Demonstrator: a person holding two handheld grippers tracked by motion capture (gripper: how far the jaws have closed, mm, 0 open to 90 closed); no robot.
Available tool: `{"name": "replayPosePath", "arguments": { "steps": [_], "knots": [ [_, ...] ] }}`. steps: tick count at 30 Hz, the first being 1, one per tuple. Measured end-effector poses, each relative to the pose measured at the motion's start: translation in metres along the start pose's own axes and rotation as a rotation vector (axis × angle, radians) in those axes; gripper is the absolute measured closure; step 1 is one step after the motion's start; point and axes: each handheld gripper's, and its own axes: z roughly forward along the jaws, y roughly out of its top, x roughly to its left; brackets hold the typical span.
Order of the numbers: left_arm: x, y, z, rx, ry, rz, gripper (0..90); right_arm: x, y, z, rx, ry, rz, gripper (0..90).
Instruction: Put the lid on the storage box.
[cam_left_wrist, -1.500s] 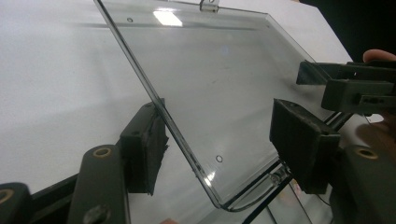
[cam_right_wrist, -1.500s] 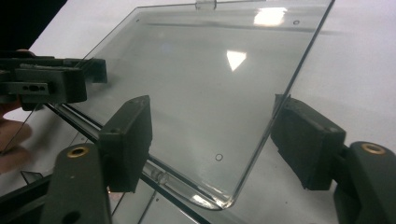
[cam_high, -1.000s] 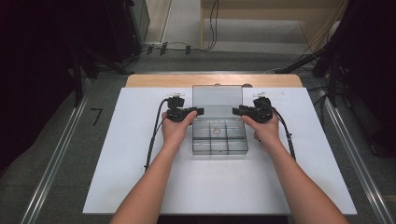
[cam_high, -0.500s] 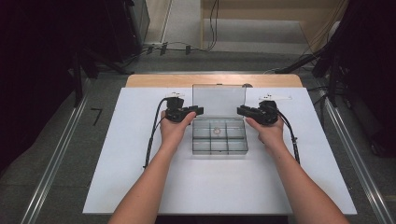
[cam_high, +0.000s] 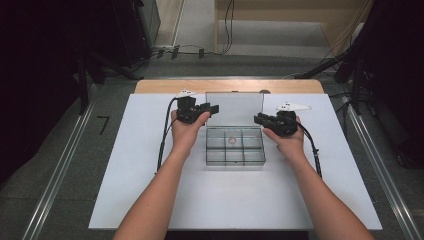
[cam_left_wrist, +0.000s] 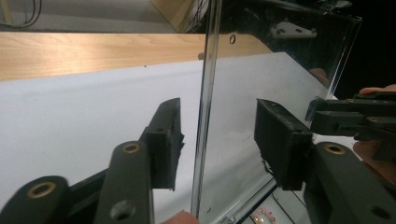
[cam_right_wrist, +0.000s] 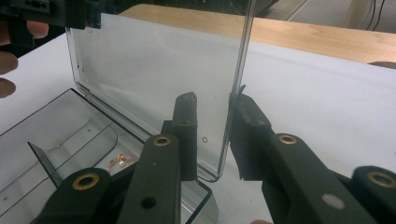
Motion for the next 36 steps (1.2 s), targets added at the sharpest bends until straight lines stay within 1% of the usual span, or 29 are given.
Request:
{"name": "replayPosePath", "arguments": {
  "steps": [2,3,4,7,8,9,11,14,16,20,23,27,30,31,34,36],
  "knots": [
    [-0.002,0.0,0.0,0.006,-0.006,0.01,58.4,0.0,0.0,0.0,0.001,-0.003,0.0,71.5],
    [-0.003,-0.001,0.0,0.008,0.0,0.014,59.6,0.0,0.0,0.0,0.003,-0.004,0.001,71.4],
    [-0.003,-0.001,0.0,0.008,0.005,0.017,59.6,0.0,0.0,0.0,0.004,-0.004,0.002,71.3],
    [-0.004,-0.001,0.0,0.008,0.003,0.02,60.0,0.001,0.001,0.0,0.012,-0.009,0.01,70.5],
    [-0.004,0.0,-0.001,0.01,0.003,0.025,60.3,0.002,0.002,0.0,0.012,-0.016,0.021,68.5],
    [-0.004,0.0,-0.001,0.01,0.003,0.028,60.7,0.003,0.004,-0.001,0.006,-0.012,0.033,64.2],
    [-0.005,0.0,-0.002,0.009,0.001,0.03,60.6,0.005,0.008,-0.002,-0.004,-0.011,0.038,57.1],
    [-0.006,-0.001,-0.004,0.003,-0.003,0.038,60.5,0.01,0.02,-0.004,-0.011,-0.019,0.036,52.0],
    [-0.006,-0.003,-0.005,-0.002,-0.008,0.04,60.4,0.012,0.028,-0.005,-0.01,-0.024,0.033,51.0],
    [-0.007,-0.004,-0.007,-0.009,-0.017,0.055,60.3,0.014,0.04,-0.007,-0.016,-0.03,0.018,51.2],
    [-0.007,-0.005,-0.008,-0.016,-0.022,0.056,60.1,0.014,0.043,-0.008,-0.029,-0.027,0.021,54.0],
    [-0.008,-0.006,-0.01,-0.022,-0.029,0.054,59.8,0.014,0.042,-0.01,-0.034,-0.037,0.018,60.7],
    [-0.008,-0.008,-0.011,-0.027,-0.033,0.051,59.2,0.015,0.04,-0.012,-0.043,-0.038,0.013,61.6],
    [-0.009,-0.008,-0.011,-0.027,-0.035,0.051,59.0,0.016,0.038,-0.013,-0.048,-0.039,0.0,61.7],
    [-0.01,-0.009,-0.013,-0.027,-0.041,0.053,58.3,0.018,0.036,-0.015,-0.056,-0.038,-0.009,62.1],
    [-0.011,-0.01,-0.015,-0.027,-0.044,0.06,57.7,0.019,0.035,-0.017,-0.061,-0.038,-0.025,62.2]
  ]
}}
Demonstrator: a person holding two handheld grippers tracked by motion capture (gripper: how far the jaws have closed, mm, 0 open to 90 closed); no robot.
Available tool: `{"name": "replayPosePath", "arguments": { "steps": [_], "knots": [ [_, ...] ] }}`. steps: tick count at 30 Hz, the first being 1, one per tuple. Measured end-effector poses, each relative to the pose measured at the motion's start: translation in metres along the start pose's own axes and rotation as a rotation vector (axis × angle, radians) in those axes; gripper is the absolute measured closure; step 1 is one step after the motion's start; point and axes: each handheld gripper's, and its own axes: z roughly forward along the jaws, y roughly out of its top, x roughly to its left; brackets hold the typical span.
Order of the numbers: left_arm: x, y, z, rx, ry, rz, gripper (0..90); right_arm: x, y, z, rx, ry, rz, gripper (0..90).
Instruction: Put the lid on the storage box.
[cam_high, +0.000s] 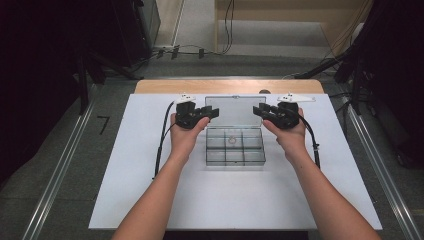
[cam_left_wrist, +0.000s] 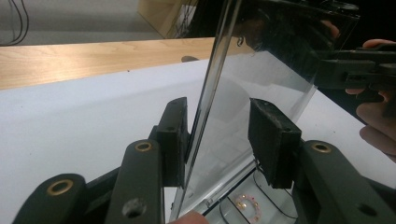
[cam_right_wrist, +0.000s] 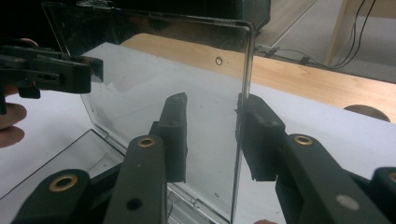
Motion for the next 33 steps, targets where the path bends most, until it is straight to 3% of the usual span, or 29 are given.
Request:
{"name": "replayPosePath", "arguments": {
  "steps": [4,6,9,13,18,23,26,30,33],
  "knots": [
    [-0.002,-0.001,-0.004,0.004,-0.016,-0.004,55.3,0.004,-0.002,-0.005,-0.013,0.005,-0.025,62.0],
    [-0.003,-0.002,-0.007,0.001,-0.018,-0.008,45.7,0.006,-0.004,-0.007,-0.018,0.004,-0.037,62.0],
    [-0.005,-0.003,-0.012,-0.001,-0.025,0.004,41.2,0.008,-0.006,-0.01,-0.023,0.005,-0.05,61.8],
    [-0.008,-0.007,-0.02,0.004,-0.03,-0.003,40.9,0.009,-0.007,-0.012,-0.026,0.008,-0.056,61.5],
    [-0.007,-0.012,-0.028,0.02,-0.006,0.001,43.5,0.011,-0.009,-0.015,-0.032,0.011,-0.065,61.2],
    [-0.004,-0.02,-0.033,0.047,-0.007,0.008,56.4,0.013,-0.012,-0.018,-0.037,0.015,-0.072,60.7],
    [-0.002,-0.025,-0.035,0.052,-0.024,-0.009,65.9,0.014,-0.013,-0.02,-0.035,0.015,-0.074,60.5],
    [0.001,-0.029,-0.037,0.058,-0.012,-0.025,79.0,0.015,-0.015,-0.022,-0.036,0.016,-0.075,60.3],
    [0.001,-0.03,-0.037,0.053,-0.02,-0.035,84.5,0.016,-0.016,-0.023,-0.041,0.02,-0.08,60.2]
  ]
}}
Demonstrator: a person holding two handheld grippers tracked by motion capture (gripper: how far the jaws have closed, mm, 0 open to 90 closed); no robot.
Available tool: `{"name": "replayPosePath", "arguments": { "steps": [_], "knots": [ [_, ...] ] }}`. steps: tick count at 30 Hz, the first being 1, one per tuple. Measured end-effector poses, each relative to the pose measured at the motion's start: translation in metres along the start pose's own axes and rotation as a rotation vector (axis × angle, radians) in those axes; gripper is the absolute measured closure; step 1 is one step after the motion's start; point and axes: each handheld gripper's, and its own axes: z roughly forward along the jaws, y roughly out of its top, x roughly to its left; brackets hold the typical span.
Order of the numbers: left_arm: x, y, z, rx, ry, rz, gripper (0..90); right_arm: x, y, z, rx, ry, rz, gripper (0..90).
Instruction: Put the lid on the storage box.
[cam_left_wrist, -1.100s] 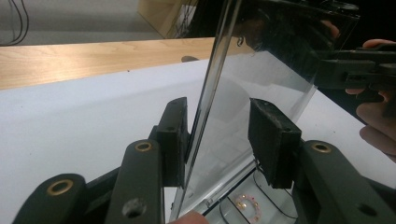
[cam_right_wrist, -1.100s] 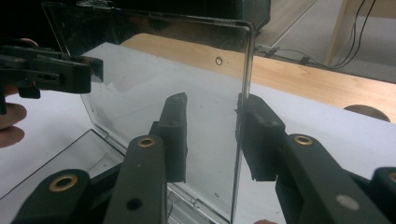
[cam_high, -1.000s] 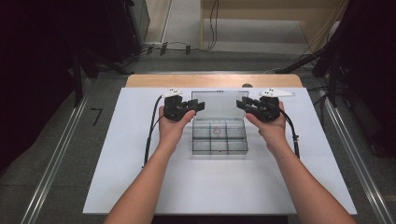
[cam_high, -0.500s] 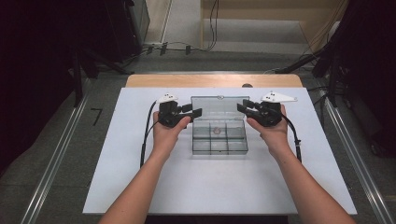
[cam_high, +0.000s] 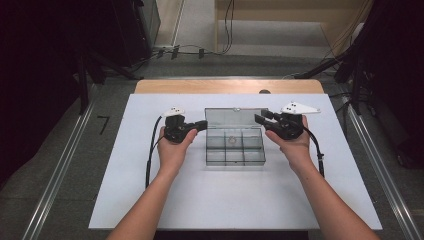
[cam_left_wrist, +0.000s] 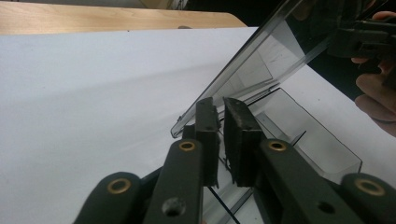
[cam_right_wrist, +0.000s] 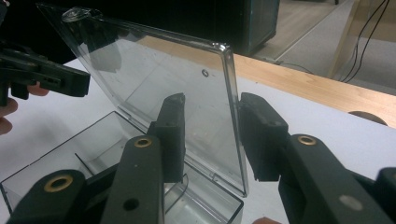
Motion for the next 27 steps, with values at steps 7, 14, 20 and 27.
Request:
{"name": "replayPosePath", "arguments": {
  "steps": [7,14,20,27],
  "knots": [
    [-0.007,-0.002,0.008,0.02,-0.052,0.018,89.8,0.003,-0.004,-0.004,-0.006,0.006,0.001,59.5],
    [-0.008,-0.001,0.009,0.007,-0.069,0.008,90.0,0.005,-0.008,-0.008,-0.004,0.014,-0.005,58.6],
    [-0.009,0.001,0.008,0.003,-0.077,0.012,90.0,0.006,-0.01,-0.01,-0.005,0.016,-0.004,58.2],
    [-0.01,0.0,0.009,0.003,-0.082,0.01,90.0,0.005,-0.012,-0.012,-0.005,0.026,0.002,57.3]
  ]
}}
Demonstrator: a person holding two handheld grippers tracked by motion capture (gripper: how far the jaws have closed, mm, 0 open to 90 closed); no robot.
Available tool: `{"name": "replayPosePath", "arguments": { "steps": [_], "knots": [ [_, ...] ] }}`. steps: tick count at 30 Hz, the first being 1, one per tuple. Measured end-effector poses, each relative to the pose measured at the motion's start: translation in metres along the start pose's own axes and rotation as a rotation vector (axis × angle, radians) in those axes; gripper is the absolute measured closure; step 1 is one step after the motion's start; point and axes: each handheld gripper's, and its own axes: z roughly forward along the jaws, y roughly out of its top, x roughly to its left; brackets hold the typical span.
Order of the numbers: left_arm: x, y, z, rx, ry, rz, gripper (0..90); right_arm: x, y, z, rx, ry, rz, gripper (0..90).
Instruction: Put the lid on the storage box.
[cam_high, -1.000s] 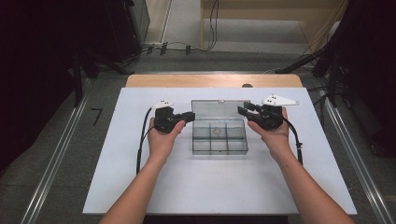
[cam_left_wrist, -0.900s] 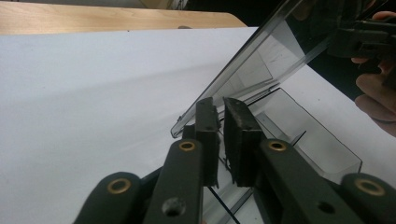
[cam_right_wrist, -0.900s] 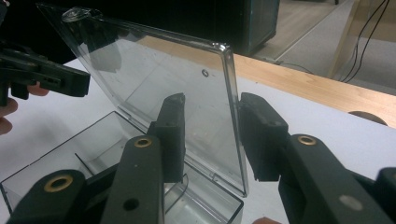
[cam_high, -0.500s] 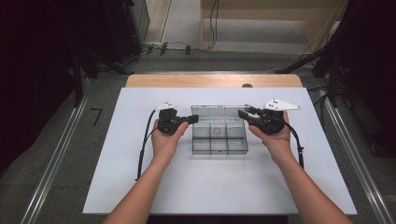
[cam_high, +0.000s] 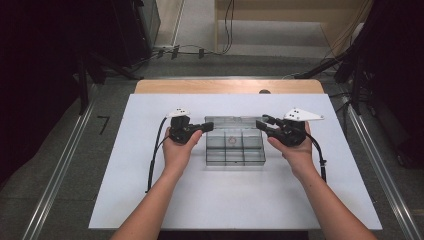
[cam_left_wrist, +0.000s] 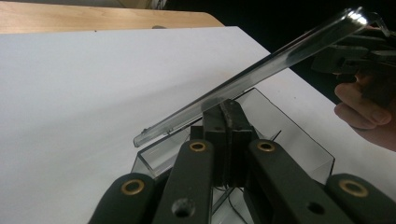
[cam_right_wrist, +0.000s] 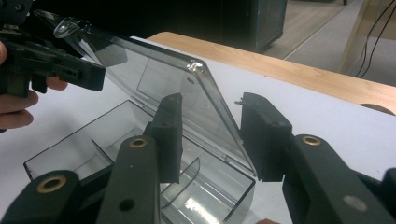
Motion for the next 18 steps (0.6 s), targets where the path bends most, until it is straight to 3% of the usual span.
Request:
{"name": "replayPosePath", "arguments": {
  "steps": [12,18],
  "knots": [
    [0.0,0.0,0.0,0.001,-0.017,-0.004,90.0,-0.006,-0.008,-0.008,0.016,0.026,0.045,48.7],
    [-0.001,0.0,-0.001,0.001,-0.02,0.0,90.0,-0.009,-0.016,-0.008,0.048,-0.019,0.072,52.5]
  ]
}}
